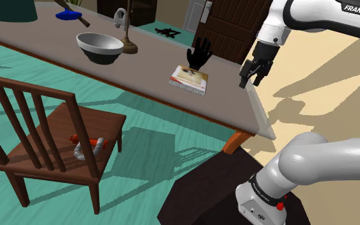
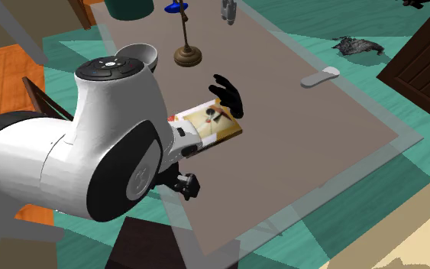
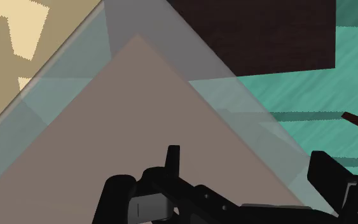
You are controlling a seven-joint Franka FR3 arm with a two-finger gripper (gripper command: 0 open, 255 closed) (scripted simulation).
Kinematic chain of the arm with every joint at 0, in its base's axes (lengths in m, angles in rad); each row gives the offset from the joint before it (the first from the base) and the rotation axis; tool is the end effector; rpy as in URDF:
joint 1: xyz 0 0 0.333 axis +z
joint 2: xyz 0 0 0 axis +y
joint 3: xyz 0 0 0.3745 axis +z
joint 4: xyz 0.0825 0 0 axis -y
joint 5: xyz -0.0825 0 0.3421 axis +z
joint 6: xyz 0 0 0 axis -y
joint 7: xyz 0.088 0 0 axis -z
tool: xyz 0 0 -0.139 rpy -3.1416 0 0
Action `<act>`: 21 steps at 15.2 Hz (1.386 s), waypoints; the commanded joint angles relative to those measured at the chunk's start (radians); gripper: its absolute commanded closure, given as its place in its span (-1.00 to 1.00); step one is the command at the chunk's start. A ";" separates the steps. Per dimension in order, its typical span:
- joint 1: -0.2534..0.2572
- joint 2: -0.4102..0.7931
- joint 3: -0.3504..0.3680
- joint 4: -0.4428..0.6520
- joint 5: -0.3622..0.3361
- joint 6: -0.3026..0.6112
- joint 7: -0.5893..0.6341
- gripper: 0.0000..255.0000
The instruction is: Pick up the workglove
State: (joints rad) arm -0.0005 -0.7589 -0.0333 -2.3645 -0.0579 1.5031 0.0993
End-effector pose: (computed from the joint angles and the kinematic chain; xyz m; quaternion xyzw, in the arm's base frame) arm 0.2199 -0.0196 0.5847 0.9966 -0.0617 -0.0507 0.0194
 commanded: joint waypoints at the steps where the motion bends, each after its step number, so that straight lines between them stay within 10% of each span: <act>1: 0.000 0.000 0.000 0.000 0.000 0.000 0.000 -1.00; 21: -0.159 0.563 0.143 0.467 -0.203 0.370 0.553 -1.00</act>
State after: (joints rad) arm -0.1519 -0.2279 0.1058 -1.9342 -0.2421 1.8656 0.6222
